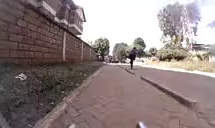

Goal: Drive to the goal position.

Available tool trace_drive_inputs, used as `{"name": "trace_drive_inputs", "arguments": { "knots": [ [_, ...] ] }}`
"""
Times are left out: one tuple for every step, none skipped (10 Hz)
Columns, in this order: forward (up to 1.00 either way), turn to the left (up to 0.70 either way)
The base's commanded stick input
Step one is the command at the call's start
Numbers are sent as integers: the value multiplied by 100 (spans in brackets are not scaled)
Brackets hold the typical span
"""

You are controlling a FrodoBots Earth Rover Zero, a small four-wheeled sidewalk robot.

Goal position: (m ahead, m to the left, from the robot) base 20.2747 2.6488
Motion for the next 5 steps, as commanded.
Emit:
{"name": "trace_drive_inputs", "arguments": {
  "knots": [
    [100,0],
    [100,0],
    [100,0],
    [100,0],
    [100,0]
  ]
}}
